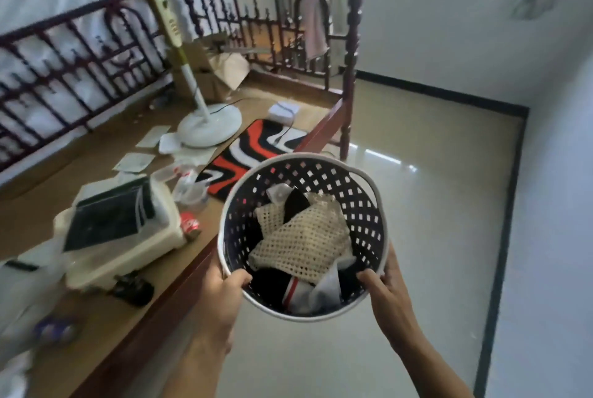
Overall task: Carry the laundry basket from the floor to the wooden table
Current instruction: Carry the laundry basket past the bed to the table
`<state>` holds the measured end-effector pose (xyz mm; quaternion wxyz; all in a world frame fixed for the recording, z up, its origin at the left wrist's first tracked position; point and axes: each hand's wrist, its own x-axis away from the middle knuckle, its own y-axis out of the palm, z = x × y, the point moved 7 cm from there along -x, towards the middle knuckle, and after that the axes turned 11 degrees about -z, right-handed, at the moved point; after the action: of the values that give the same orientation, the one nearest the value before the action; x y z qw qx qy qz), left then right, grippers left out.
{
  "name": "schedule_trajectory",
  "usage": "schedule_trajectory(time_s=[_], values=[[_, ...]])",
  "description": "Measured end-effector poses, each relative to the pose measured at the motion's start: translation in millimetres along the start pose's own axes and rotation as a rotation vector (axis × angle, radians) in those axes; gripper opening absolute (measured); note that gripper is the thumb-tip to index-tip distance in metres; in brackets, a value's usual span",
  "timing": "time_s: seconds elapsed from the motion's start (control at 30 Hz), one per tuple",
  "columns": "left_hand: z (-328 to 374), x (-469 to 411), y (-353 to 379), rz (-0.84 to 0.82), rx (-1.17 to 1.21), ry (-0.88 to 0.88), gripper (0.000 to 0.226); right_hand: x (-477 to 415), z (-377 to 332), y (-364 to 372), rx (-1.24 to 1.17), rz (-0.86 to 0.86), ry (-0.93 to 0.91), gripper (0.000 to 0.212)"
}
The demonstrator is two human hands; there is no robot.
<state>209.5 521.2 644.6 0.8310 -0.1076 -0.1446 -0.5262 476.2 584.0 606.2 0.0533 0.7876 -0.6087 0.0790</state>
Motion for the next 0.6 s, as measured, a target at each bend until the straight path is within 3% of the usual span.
schedule_trajectory(time_s=[0.2,0.6], values=[[33.4,-46.1,123.4,-0.133,-0.036,0.058,0.059,-54.2,-21.1,-108.2,-0.037,0.099,0.029,0.068],[93.1,-217.7,264.9,-0.298,-0.052,0.058,0.064,-228.6,-56.2,-209.9,-0.038,0.233,0.046,0.061]])
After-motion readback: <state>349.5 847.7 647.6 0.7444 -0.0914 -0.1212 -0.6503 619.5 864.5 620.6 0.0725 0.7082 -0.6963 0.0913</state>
